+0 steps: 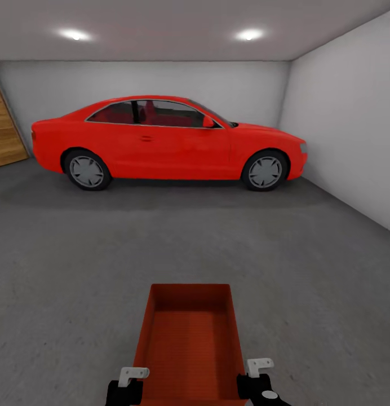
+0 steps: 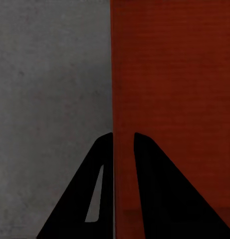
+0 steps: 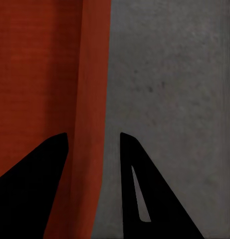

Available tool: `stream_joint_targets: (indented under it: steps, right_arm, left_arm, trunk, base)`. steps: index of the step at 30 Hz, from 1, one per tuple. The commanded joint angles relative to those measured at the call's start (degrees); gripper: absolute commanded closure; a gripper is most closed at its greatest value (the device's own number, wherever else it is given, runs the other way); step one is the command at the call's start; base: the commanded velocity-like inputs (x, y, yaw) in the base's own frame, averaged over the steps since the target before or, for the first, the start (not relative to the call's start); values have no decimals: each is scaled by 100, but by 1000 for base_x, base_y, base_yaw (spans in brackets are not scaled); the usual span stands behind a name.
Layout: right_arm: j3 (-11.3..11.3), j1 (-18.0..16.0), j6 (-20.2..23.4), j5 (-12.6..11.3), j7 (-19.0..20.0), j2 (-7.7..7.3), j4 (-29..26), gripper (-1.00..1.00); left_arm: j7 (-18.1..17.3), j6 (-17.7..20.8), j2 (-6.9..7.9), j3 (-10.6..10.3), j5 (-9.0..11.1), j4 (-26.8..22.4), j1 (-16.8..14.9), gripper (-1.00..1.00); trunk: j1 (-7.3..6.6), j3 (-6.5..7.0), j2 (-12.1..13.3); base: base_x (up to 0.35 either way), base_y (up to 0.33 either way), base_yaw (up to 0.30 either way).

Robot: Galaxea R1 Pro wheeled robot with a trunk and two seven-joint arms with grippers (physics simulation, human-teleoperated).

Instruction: Move the two storage containers from the living room to the garage. In the garage, place one container on the floor and stack the other container on top of it (either order is fine).

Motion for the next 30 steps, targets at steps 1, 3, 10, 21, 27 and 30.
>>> stream_joint_targets:
  steps: [1,3,10,21,27,30]
  right_arm:
    - [-7,-6,-18,-14,-50,1,8,100]
    - [-7,-6,-18,-15,-50,1,8,100]
    - [-7,-6,-18,-16,-50,1,8,100]
    - [-7,-6,-18,-18,-50,1,8,100]
    - [-7,-6,-18,-17,-50,1,8,100]
    - [-7,-6,-18,-17,-50,1,8,100]
  left_arm:
    - [82,-24,0,147,-41,-2,-3,100]
    - [82,-23,0,147,-42,-2,-3,100]
    - [82,-25,0,147,-41,-2,-3,100]
    - [82,-24,0,147,-42,-2,-3,100]
    - [82,-24,0,147,-42,-2,-3,100]
    - [82,-26,0,147,-41,-2,-3,100]
  trunk:
    - [-1,-5,-2]
    - [-1,-5,-2]
    - [-1,-5,-2]
    - [-1,-5,-2]
    - [-1,-5,-2]
    - [-1,-5,-2]
  base:
    - [1,0,-257]
    - [1,0,-261]
    - [0,0,-265]
    - [0,0,-266]
    - [0,0,-266]
    - [0,0,-266]
